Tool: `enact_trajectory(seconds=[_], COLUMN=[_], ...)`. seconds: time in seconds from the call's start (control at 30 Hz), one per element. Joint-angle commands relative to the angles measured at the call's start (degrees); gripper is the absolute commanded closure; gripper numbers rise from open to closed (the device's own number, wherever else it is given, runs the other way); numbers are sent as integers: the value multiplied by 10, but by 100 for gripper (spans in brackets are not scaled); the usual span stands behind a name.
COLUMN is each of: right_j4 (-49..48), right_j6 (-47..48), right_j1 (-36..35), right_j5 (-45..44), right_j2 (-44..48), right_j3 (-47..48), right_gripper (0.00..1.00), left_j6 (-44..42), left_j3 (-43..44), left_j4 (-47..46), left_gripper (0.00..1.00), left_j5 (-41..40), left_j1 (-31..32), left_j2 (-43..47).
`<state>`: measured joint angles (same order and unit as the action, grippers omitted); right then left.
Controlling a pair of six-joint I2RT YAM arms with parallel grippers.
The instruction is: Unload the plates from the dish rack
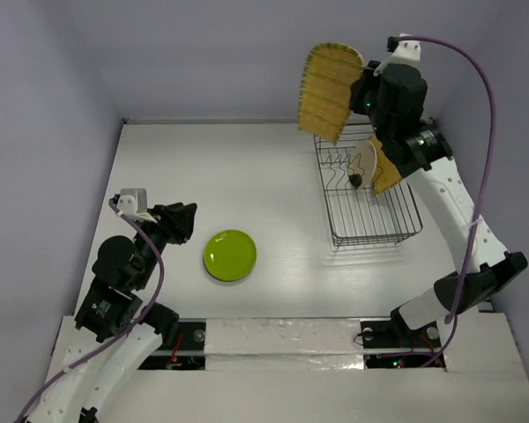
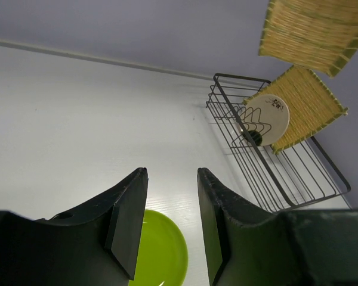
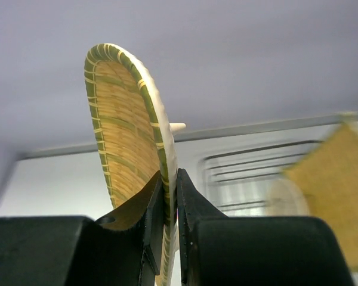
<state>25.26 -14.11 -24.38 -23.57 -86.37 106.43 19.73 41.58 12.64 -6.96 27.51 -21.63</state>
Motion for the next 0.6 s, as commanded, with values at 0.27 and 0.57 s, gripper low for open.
enact_trajectory(seconds=[0.27,0.57], right_j4=[-220,-281], right_j6=[-267,-417], right_j1=[-124,-164], right_j5=[182,228], right_j2=[-217,-397], right_j3=[12,112], right_gripper=[100,100], left_j6=[-7,-4], left_j3=[-5,-8], left_j4=[-28,-23], left_gripper=[65,65], left_j5=[-16,-24], left_j1=[-9,-9], left_j2=[-16,-5])
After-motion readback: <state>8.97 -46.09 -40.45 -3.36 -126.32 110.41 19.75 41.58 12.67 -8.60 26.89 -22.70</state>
